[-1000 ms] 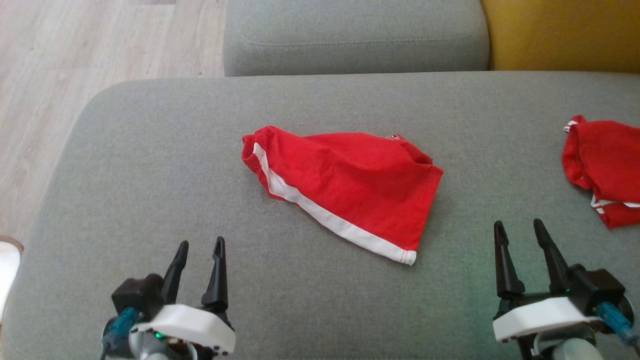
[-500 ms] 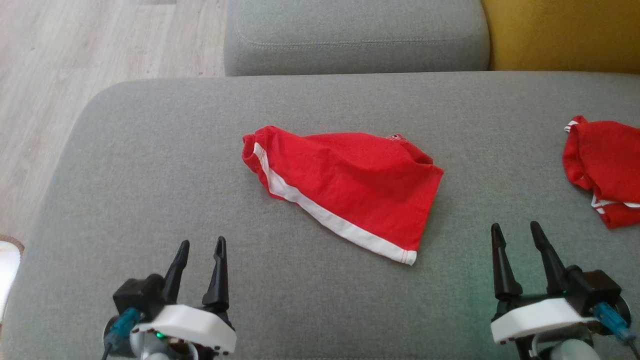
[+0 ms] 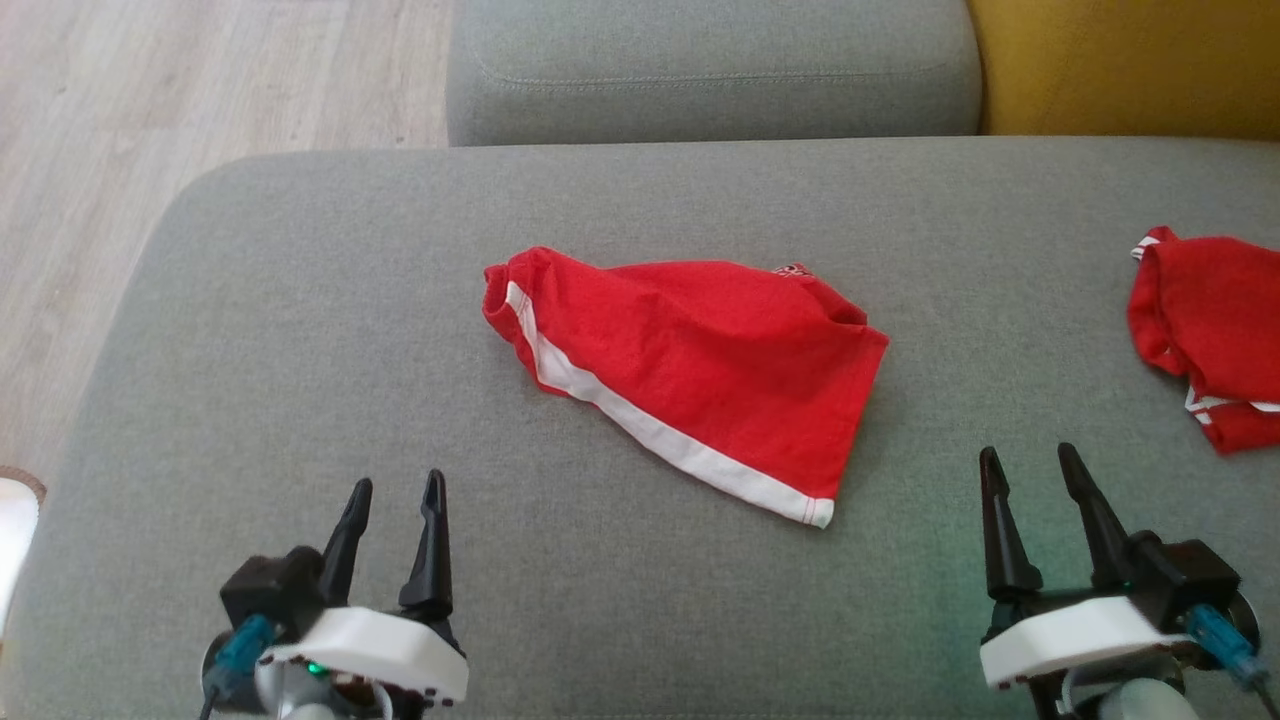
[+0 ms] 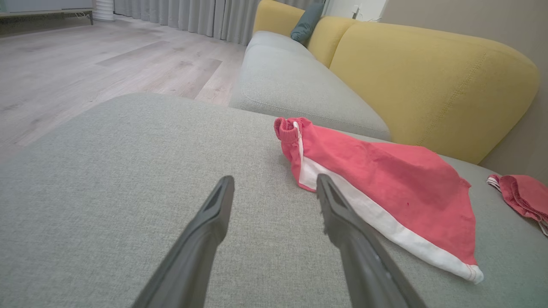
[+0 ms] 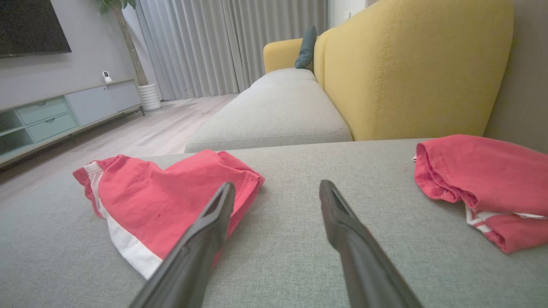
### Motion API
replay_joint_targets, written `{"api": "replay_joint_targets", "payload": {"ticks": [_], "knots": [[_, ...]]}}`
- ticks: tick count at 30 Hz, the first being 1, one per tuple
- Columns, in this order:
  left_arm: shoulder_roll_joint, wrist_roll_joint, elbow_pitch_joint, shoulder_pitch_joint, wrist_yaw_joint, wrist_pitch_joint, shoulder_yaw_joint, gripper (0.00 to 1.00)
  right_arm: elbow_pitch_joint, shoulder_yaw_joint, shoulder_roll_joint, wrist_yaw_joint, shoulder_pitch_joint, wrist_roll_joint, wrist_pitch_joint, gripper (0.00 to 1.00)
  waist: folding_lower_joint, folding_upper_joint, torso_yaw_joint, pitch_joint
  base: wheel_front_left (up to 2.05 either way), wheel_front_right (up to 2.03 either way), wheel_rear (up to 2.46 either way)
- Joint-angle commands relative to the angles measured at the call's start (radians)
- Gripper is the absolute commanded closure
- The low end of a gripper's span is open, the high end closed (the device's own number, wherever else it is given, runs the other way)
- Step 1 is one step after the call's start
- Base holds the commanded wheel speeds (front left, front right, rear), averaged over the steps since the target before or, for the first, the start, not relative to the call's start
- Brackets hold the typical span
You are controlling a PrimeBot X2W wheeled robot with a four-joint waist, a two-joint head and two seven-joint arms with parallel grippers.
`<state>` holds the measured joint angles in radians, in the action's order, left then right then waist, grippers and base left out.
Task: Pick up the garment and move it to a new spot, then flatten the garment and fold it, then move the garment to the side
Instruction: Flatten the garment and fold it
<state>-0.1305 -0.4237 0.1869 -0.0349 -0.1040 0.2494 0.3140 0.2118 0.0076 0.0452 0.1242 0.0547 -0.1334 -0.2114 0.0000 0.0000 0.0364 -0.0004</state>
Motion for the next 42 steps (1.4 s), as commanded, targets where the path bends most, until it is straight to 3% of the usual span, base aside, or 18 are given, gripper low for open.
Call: {"api": "replay_joint_targets", "payload": {"ticks": [1, 9, 20, 29, 42], "knots": [[-0.002, 0.01, -0.028, 0.042, 0.006, 0.012, -0.036, 0.0, -0.029, 0.027, 0.005, 0.007, -0.03, 0.005, -0.004, 0.0, 0.0, 0.0, 0.0, 0.001, 0.0, 0.0, 0.0], [-0.016, 0.047, -0.022, 0.122, 0.028, -0.024, 0.004, 0.0, -0.037, 0.029, 0.005, 0.007, -0.044, 0.006, 0.0, 0.0, 0.0, 0.0, -0.001, 0.033, 0.0, 0.0, 0.0], [0.0, 0.105, 0.116, 0.463, 0.062, -0.188, 0.073, 0.0, -0.049, 0.076, 0.005, 0.007, -0.114, 0.012, 0.001, 0.0, 0.0, 0.0, -0.05, 0.16, 0.0, 0.0, 0.0], [-0.01, 0.105, 0.302, 0.64, 0.058, -0.246, 0.055, 0.0, -0.04, 0.077, 0.005, 0.007, -0.157, 0.011, -0.014, 0.0, 0.0, 0.0, -0.098, 0.257, 0.0, 0.0, 0.0], [-0.024, 0.093, 0.44, 0.714, 0.031, -0.229, 0.029, 0.0, -0.014, 0.083, 0.005, 0.007, -0.183, 0.001, -0.035, 0.0, 0.0, 0.0, -0.101, 0.289, 0.0, 0.0, 0.0]]}}
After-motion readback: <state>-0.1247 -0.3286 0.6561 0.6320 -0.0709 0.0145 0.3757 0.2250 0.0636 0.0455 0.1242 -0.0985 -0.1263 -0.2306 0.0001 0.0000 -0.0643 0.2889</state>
